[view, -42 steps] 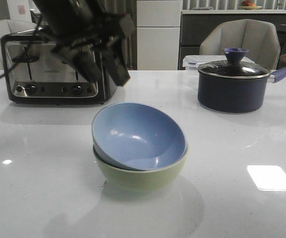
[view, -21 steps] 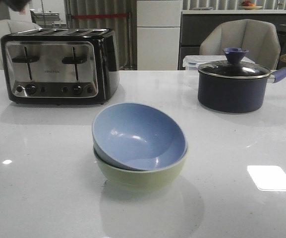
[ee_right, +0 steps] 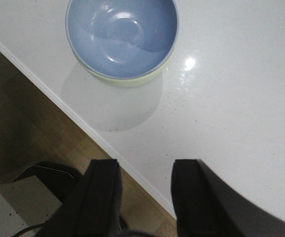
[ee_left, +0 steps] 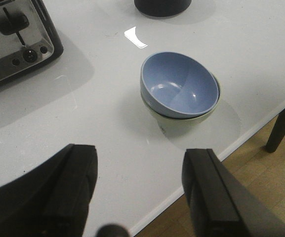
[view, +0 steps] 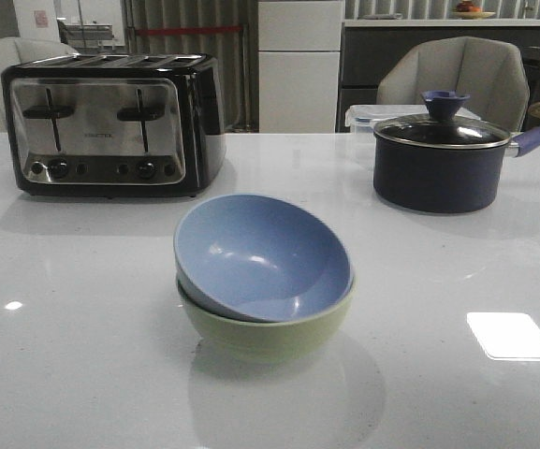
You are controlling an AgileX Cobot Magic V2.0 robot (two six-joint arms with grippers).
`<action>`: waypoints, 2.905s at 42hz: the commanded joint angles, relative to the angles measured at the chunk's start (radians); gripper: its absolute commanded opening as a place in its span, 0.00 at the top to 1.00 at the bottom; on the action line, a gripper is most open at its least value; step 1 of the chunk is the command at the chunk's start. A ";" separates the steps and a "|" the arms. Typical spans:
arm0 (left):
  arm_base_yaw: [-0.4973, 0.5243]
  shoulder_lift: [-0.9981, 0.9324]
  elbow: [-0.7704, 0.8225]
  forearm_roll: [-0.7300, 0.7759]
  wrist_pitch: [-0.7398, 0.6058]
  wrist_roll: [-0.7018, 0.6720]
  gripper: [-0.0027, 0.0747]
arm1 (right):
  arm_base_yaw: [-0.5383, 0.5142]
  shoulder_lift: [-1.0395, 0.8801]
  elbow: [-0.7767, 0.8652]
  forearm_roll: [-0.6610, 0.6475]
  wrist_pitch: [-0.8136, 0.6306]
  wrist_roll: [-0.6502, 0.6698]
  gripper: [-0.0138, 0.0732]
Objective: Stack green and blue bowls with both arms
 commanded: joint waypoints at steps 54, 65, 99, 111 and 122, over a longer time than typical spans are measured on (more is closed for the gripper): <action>0.062 -0.052 0.008 0.002 -0.142 0.000 0.85 | -0.004 -0.011 -0.025 0.004 -0.070 0.008 0.78; 0.375 -0.289 0.286 -0.016 -0.467 0.000 0.85 | -0.004 -0.011 -0.025 0.004 -0.070 0.008 0.78; 0.510 -0.520 0.662 0.121 -0.795 -0.260 0.85 | -0.004 -0.011 -0.025 0.004 -0.069 0.008 0.78; 0.492 -0.520 0.662 0.116 -0.795 -0.260 0.85 | -0.004 -0.011 -0.025 0.004 -0.069 0.008 0.78; 0.492 -0.518 0.662 0.116 -0.795 -0.260 0.85 | -0.004 -0.011 -0.025 0.004 -0.069 0.008 0.78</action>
